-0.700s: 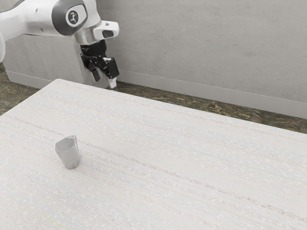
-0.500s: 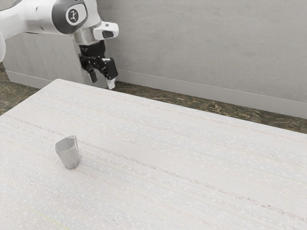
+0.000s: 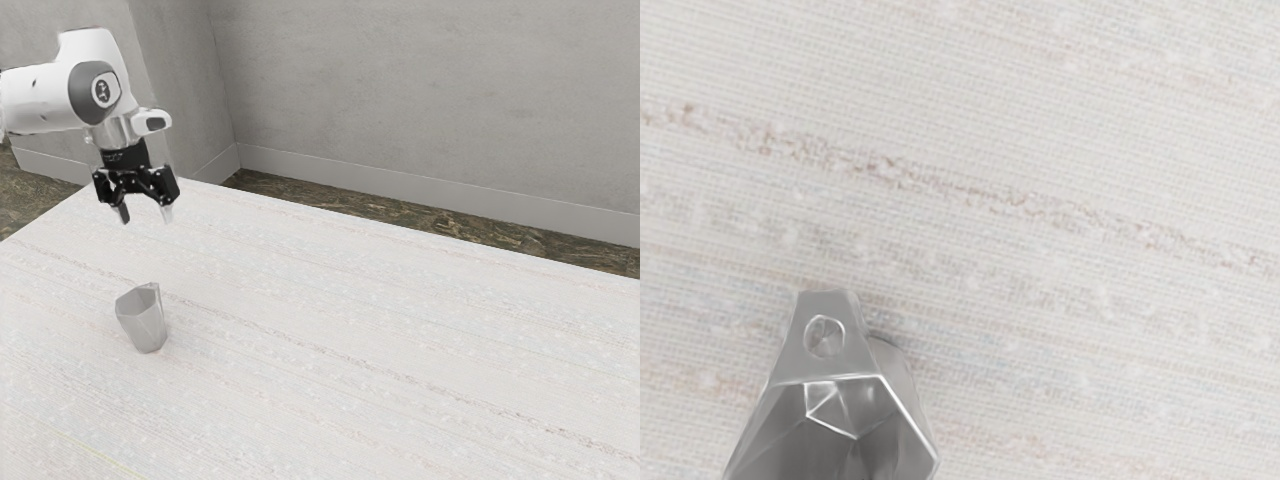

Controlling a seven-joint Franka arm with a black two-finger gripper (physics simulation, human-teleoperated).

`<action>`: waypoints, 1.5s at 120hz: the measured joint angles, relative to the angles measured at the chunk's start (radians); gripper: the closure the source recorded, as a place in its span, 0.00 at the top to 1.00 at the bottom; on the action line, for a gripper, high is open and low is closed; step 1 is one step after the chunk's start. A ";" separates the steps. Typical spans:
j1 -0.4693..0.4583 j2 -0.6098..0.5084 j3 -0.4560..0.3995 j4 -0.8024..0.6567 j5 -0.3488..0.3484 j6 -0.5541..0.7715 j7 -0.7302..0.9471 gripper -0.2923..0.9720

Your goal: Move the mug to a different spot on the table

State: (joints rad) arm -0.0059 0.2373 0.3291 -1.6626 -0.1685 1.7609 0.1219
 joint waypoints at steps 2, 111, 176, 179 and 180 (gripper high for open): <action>0.000 0.001 0.000 -0.009 -0.002 0.007 -0.003 0.77; -0.011 0.106 0.001 -0.213 0.109 0.240 -0.064 0.77; 0.002 0.164 0.001 -0.246 0.062 0.306 -0.050 0.75; 0.004 0.165 0.001 -0.246 0.061 0.307 -0.049 0.73; 0.004 0.165 0.001 -0.246 0.061 0.307 -0.049 0.73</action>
State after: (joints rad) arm -0.0019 0.4026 0.3297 -1.9086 -0.1080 2.0684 0.0729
